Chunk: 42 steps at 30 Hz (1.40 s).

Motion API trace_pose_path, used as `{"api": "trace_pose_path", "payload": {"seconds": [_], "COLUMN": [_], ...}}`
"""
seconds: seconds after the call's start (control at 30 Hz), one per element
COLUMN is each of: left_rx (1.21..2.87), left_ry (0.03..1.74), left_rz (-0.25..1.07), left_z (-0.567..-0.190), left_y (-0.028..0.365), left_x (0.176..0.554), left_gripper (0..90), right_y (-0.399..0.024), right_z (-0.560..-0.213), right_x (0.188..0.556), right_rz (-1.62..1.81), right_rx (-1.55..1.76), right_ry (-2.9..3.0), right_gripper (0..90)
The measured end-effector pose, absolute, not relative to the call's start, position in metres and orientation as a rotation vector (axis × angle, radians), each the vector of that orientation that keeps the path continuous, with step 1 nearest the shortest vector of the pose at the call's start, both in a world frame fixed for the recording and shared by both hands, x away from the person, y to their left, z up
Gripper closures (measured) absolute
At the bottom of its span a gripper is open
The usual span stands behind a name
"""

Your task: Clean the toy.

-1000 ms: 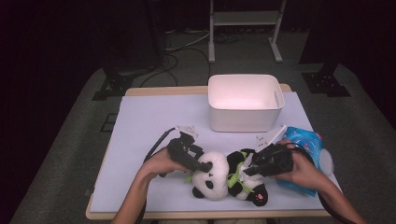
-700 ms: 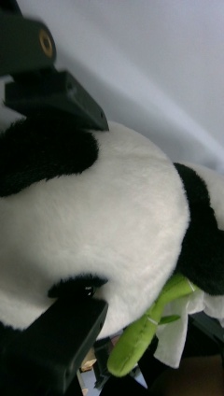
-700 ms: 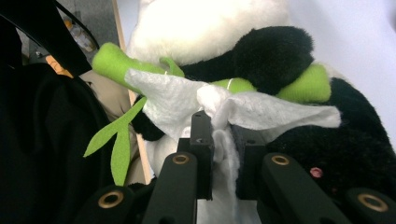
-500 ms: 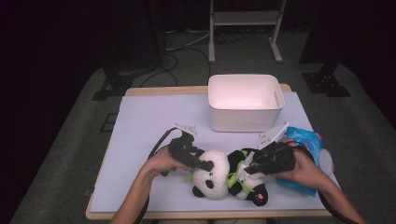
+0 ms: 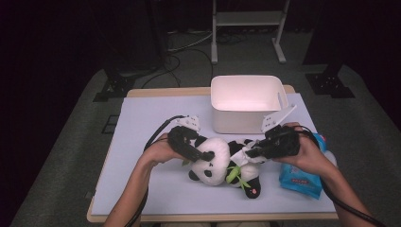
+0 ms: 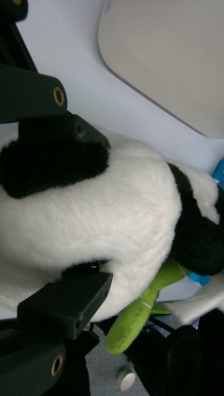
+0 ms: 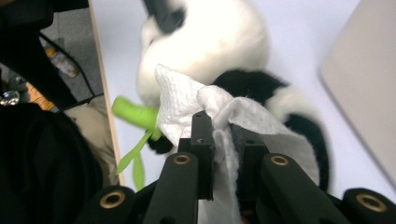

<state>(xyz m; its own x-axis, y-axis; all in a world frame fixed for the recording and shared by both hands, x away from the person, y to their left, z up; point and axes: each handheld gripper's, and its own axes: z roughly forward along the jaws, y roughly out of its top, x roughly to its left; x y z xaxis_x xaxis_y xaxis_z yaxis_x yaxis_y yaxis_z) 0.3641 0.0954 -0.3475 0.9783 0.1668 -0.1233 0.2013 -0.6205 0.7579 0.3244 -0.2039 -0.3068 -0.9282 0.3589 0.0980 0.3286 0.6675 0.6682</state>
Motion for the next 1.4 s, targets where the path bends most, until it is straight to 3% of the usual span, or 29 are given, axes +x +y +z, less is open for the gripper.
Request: {"api": "trace_pose_path", "payload": {"seconds": [0.47,0.77,0.97,1.17,1.4], "left_rx": [2.216,2.221,2.227,2.252,2.258], "left_ry": [0.204,0.346,0.342,0.236,0.18], "left_rz": [-0.02,-0.073,-0.152,-0.051,-0.014], "left_z": [-0.36,-0.362,-0.37,-0.365,-0.359], "left_y": [0.107,0.111,0.108,0.105,0.102], "left_x": [0.35,0.349,0.348,0.341,0.339], "left_gripper": [33.8,10.6,6.5,25.2,27.0], "right_y": [-0.219,-0.225,-0.229,-0.227,-0.212], "right_z": [-0.309,-0.323,-0.328,-0.323,-0.312], "right_x": [0.333,0.325,0.317,0.315,0.329], "right_rz": [1.072,1.097,1.101,1.153,1.18], "right_rx": [0.705,0.708,0.712,0.695,0.677], "right_ry": [2.82,2.864,2.885,2.881,2.872], "right_gripper": [80.8,80.8,80.7,80.6,80.5]}}
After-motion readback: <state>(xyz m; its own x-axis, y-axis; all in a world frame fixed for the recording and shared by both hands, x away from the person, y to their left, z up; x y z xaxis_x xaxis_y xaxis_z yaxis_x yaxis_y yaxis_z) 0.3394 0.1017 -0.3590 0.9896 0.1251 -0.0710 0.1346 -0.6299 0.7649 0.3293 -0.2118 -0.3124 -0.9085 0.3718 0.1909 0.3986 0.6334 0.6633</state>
